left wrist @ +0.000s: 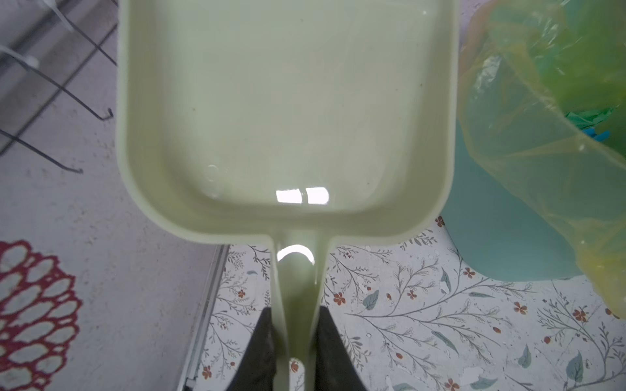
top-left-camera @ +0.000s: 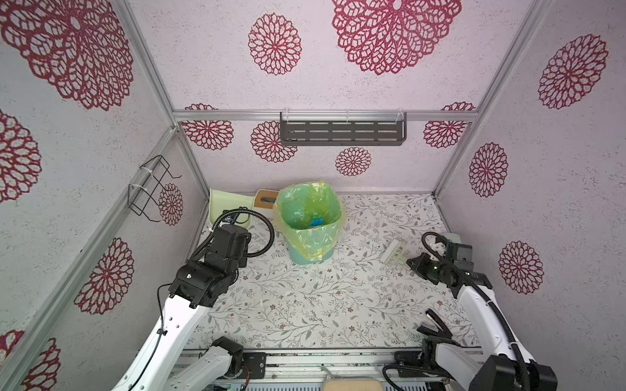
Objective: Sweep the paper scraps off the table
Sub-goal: 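Lower the empty dustpan toward the table with left while right draws back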
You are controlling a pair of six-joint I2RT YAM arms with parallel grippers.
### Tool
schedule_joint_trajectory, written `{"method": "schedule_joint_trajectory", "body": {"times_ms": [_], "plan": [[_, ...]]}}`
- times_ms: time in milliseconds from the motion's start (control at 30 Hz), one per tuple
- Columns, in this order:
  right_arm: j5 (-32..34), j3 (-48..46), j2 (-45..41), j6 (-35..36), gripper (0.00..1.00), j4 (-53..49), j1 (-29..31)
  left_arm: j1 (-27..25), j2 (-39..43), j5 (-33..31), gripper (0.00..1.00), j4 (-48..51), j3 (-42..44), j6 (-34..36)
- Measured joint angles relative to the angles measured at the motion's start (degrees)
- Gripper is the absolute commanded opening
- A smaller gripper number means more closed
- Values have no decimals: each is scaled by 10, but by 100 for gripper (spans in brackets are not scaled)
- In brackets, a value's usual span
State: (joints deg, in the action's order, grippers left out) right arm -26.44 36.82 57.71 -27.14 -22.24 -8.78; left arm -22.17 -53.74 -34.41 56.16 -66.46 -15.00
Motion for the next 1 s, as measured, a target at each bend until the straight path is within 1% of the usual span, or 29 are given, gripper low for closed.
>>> {"method": "schedule_joint_trajectory", "body": {"times_ms": [133,267,400,533,633,667,867,1000], "plan": [[-19,-60,-5,-34,0,46,-10,37,5,45,8,-33,64,-50],[-28,-94,-19,-51,0,70,-22,68,5,85,7,-70,118,-88],[-34,-110,-30,-55,0,74,-30,77,5,116,8,-107,165,-116],[-36,-120,-38,-54,14,66,-35,80,6,135,8,-131,198,-141],[-32,-129,-51,-52,27,43,-38,81,6,142,8,-144,215,-159],[-30,-133,-55,-53,32,33,-38,81,6,143,8,-148,221,-167],[0,-132,-58,-59,53,-23,-38,83,-12,150,8,-167,252,-216],[14,-118,-81,-52,63,-53,-38,83,-39,160,9,-185,274,-245]]}}
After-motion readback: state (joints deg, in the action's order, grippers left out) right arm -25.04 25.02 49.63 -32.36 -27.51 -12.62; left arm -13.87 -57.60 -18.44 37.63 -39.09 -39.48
